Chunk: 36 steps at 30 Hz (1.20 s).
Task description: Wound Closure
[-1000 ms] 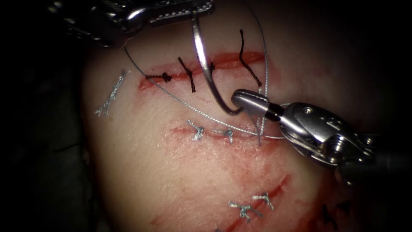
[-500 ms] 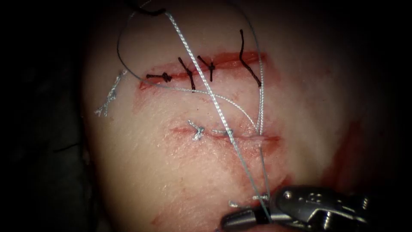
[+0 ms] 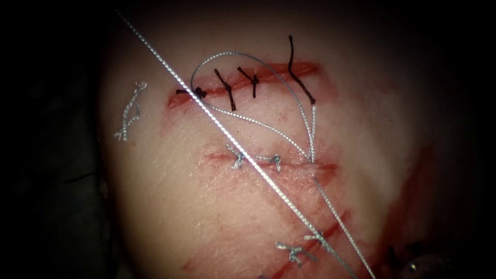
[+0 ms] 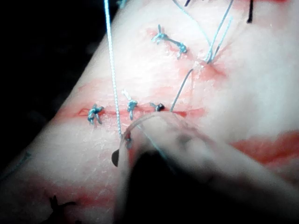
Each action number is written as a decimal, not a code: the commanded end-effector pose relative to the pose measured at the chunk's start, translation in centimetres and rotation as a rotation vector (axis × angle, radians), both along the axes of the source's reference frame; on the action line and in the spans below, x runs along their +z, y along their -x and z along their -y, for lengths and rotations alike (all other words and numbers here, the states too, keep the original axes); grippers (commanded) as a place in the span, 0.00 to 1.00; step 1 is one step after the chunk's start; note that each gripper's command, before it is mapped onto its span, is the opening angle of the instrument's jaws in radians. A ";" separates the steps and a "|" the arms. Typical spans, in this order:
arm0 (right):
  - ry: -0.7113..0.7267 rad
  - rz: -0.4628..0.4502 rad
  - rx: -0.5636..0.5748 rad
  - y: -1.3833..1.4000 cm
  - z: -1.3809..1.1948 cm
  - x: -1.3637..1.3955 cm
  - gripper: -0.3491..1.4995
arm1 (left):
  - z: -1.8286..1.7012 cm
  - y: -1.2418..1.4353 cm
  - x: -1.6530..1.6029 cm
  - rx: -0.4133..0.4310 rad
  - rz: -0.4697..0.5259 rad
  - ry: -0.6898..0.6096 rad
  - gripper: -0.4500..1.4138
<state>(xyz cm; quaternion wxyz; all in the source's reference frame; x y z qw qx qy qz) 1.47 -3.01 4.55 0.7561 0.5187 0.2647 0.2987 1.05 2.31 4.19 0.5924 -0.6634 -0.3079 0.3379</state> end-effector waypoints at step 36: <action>0.402 0.214 0.683 0.12 -1.33 -0.02 0.41 | 1.90 1.83 0.33 0.803 0.444 -0.037 0.00</action>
